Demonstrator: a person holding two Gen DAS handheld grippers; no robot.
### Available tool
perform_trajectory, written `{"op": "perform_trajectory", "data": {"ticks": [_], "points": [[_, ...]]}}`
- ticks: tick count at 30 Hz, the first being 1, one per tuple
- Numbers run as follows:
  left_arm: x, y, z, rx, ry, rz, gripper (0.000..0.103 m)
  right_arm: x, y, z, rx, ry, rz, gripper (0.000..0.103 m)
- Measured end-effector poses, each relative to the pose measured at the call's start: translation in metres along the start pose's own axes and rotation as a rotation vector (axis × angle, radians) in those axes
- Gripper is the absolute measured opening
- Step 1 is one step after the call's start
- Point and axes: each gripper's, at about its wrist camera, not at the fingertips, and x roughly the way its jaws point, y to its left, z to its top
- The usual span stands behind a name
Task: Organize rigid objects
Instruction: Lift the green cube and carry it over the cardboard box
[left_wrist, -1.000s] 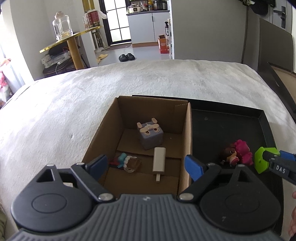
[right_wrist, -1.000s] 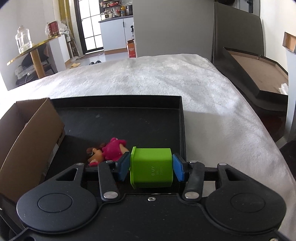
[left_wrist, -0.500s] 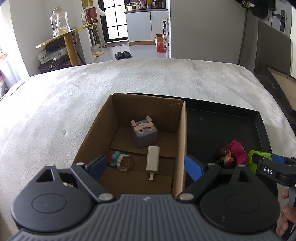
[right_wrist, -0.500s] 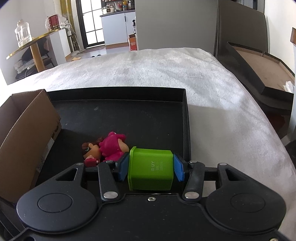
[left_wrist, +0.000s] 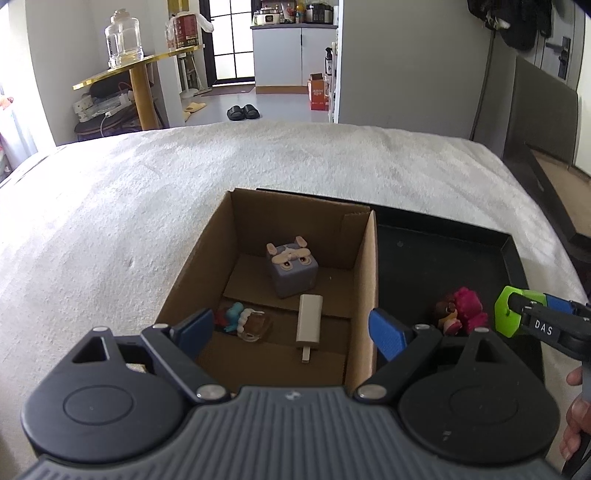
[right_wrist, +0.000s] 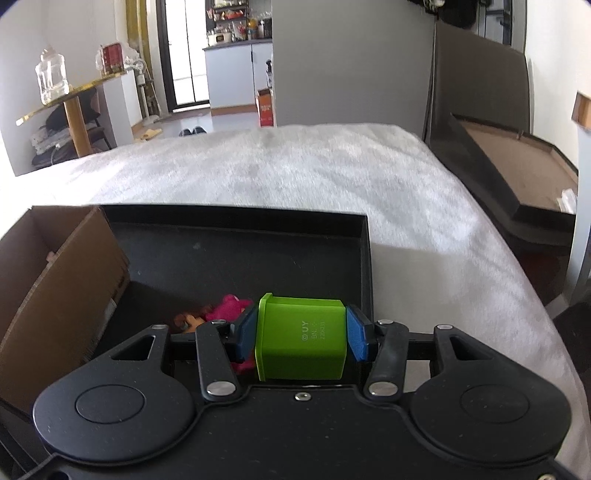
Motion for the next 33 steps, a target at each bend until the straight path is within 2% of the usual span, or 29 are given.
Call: {"op": "perform_trajectory", "data": {"ticks": [10, 13, 20, 33], "points": [[-0.003, 0.023, 0.0, -0.035, -0.023, -0.027, 0.09, -0.024, 0.016, 0.015, -0.015, -0.078, 0.015, 0.049], [-0.004, 0.034, 0.001, -0.065, -0.029, -0.044, 0.09, -0.029, 0.018, 0.015, -0.002, -0.083, 0.021, 0.049], [0.0, 0.058, -0.001, -0.13, -0.025, -0.053, 0.09, -0.033, 0.029, 0.018, -0.061, -0.088, -0.009, 0.049], [0.003, 0.099, 0.0, -0.19, -0.05, -0.087, 0.09, -0.051, 0.067, 0.035, -0.078, -0.12, -0.016, 0.049]]}}
